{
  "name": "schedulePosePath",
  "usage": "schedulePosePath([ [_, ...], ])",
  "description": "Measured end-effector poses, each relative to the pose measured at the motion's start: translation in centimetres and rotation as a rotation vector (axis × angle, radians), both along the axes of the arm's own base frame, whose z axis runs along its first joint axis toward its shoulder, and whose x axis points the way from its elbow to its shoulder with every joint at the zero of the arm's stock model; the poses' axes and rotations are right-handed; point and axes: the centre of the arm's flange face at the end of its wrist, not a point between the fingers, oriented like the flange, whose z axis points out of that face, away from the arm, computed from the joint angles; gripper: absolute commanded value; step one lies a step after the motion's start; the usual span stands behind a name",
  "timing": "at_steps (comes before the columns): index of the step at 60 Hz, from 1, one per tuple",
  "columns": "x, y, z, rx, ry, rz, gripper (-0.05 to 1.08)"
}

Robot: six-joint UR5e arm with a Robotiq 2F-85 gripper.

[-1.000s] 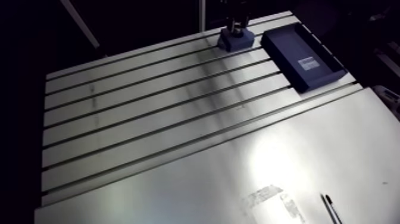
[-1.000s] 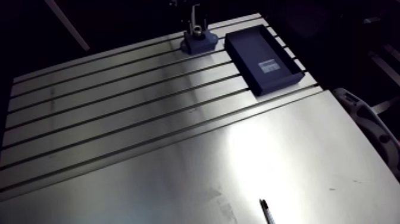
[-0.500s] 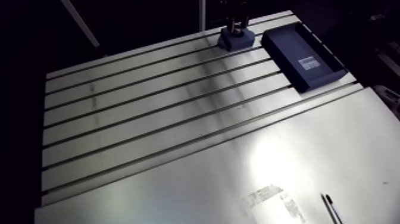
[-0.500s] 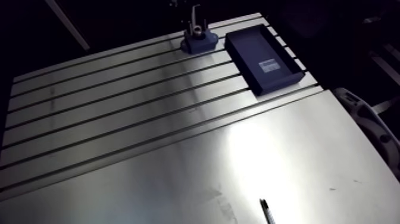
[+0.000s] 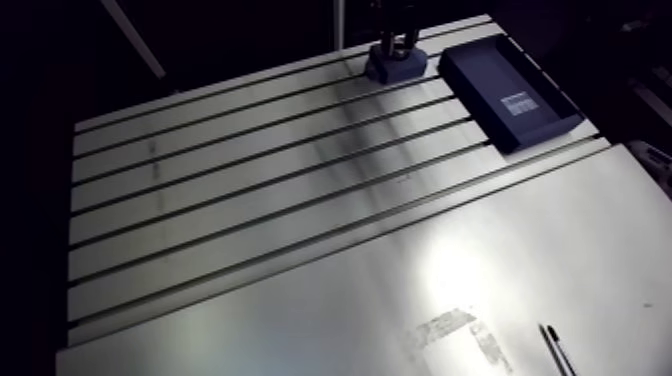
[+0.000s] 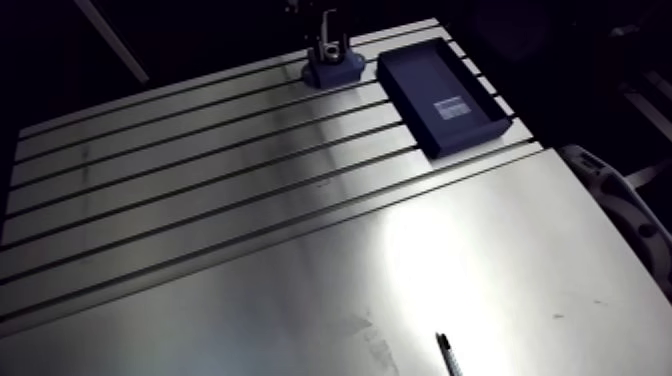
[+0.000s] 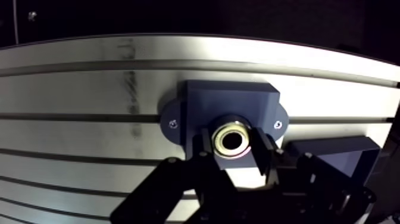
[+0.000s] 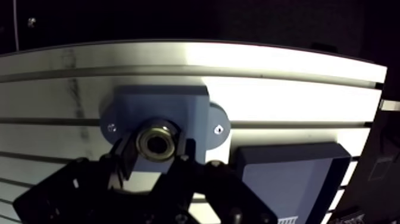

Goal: Pick up the bearing and press it into the housing until flush.

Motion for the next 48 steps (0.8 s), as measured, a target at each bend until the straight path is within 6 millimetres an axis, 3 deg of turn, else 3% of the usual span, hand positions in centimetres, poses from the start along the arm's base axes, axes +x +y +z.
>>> schedulePosePath([
  [48,0.24,0.28,-0.39,-0.001,-0.006,-0.001,0.8],
])
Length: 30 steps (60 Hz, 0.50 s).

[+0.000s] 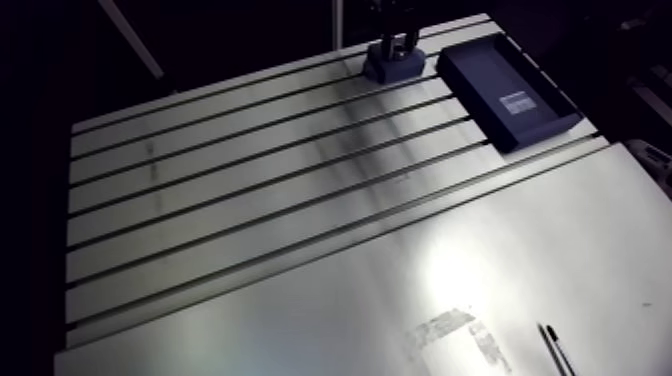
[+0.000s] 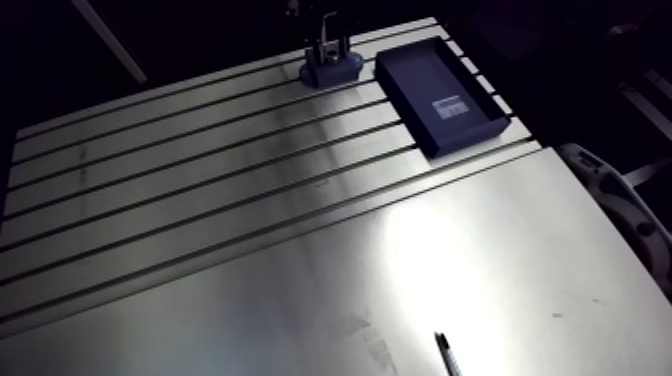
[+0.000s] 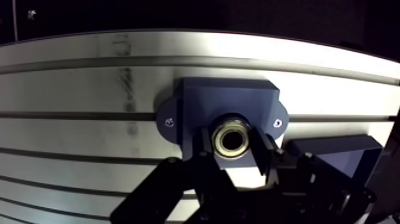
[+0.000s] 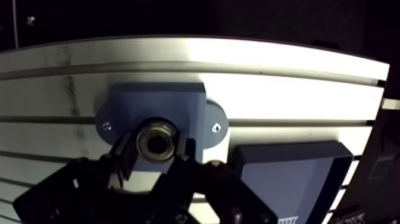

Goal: Pick up the bearing and press it into the housing until flush.

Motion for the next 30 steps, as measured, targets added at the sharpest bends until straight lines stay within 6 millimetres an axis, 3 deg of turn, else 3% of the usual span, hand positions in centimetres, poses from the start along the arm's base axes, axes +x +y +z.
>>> schedulePosePath([
  [30,-0.06,-0.12,0.05,0.0,0.003,0.003,0.8],
])
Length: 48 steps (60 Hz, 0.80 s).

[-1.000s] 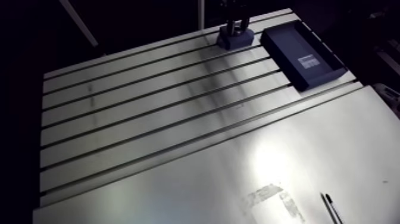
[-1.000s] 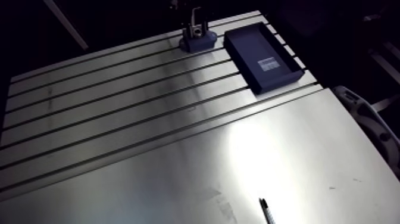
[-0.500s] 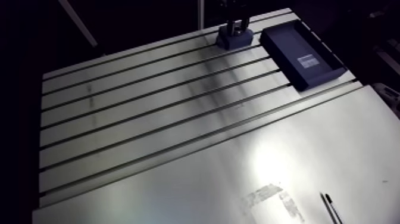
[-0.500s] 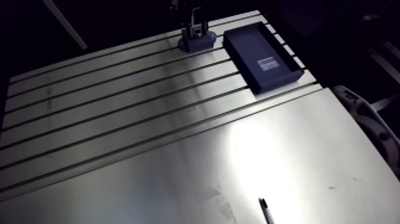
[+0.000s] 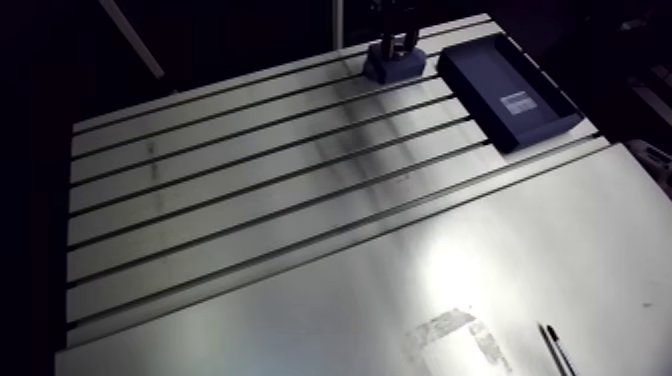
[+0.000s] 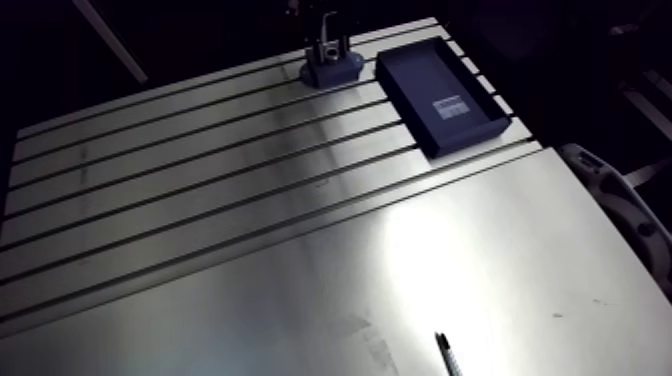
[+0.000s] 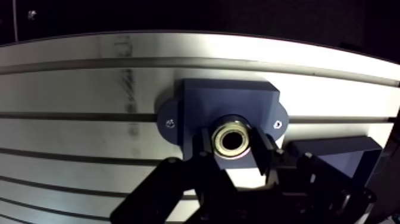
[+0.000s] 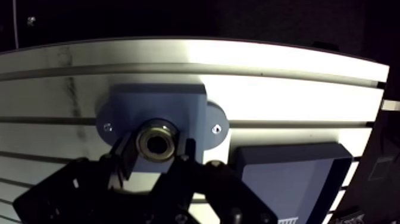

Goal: Pick up the bearing and press it into the housing until flush.

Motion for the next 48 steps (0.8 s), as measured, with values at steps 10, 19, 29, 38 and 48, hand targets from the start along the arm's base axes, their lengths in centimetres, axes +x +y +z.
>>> schedulePosePath([
  [10,-0.02,-0.07,0.01,0.0,0.0,0.001,0.8],
  [19,-0.04,-0.03,0.04,0.001,0.001,0.001,0.8],
  [29,-0.04,0.05,0.06,0.001,0.002,0.002,0.8],
  [38,-0.02,0.08,0.06,0.0,0.001,0.003,0.79],
  [48,-0.02,0.06,0.04,0.0,0.001,0.005,0.79],
])
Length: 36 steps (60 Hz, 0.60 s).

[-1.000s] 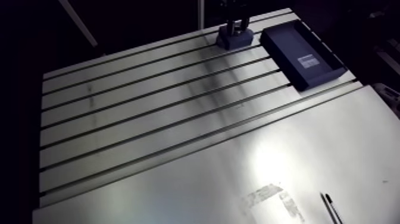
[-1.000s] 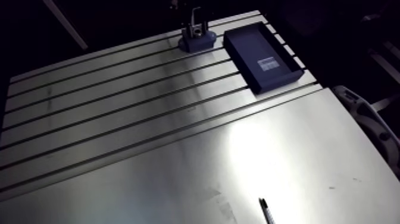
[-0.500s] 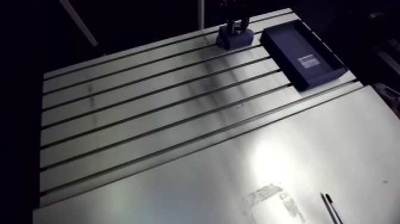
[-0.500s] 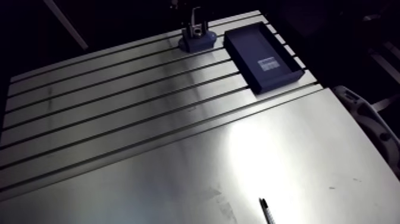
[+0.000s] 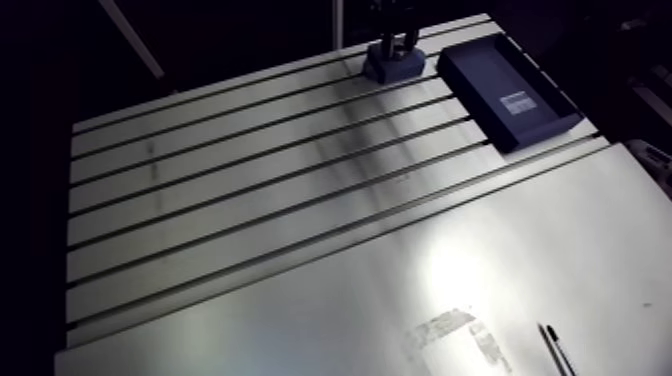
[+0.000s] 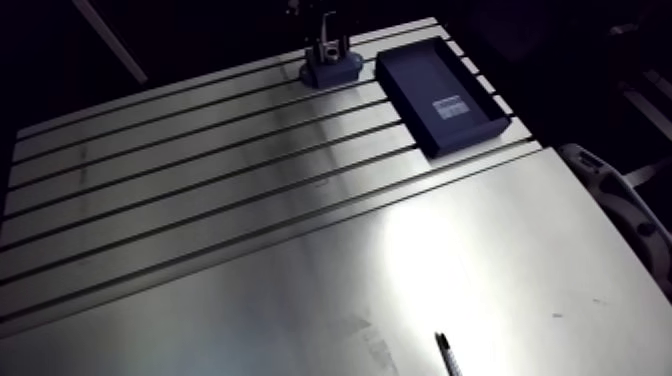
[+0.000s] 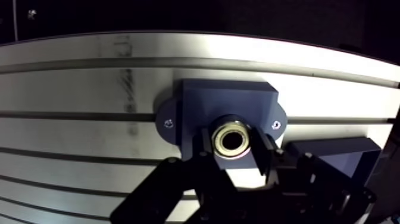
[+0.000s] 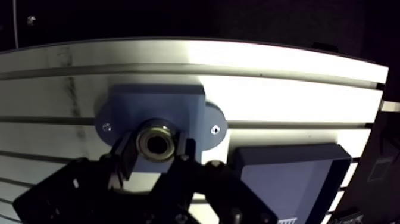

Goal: Pick up the bearing and press it into the housing until flush.

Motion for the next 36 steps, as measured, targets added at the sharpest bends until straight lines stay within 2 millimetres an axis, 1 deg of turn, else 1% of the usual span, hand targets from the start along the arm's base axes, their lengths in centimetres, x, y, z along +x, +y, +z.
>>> schedulePosePath([
  [26,-0.14,-0.02,-0.26,-0.001,-0.003,0.003,0.79],
  [30,-0.19,-0.01,-0.28,-0.001,-0.003,0.003,0.76],
  [31,-0.2,-0.01,-0.28,-0.001,-0.003,0.003,0.62],
  [32,-0.22,-0.01,-0.29,0.0,-0.002,0.003,0.62],
  [33,-0.23,0.0,-0.3,0.0,-0.002,0.003,0.29],
  [34,-0.24,0.0,-0.3,0.0,-0.002,0.003,0.29],
  [35,-0.25,0.01,-0.3,0.0,-0.002,0.002,0.03],
  [36,-0.26,0.02,-0.31,0.001,-0.002,0.002,0.03],
])
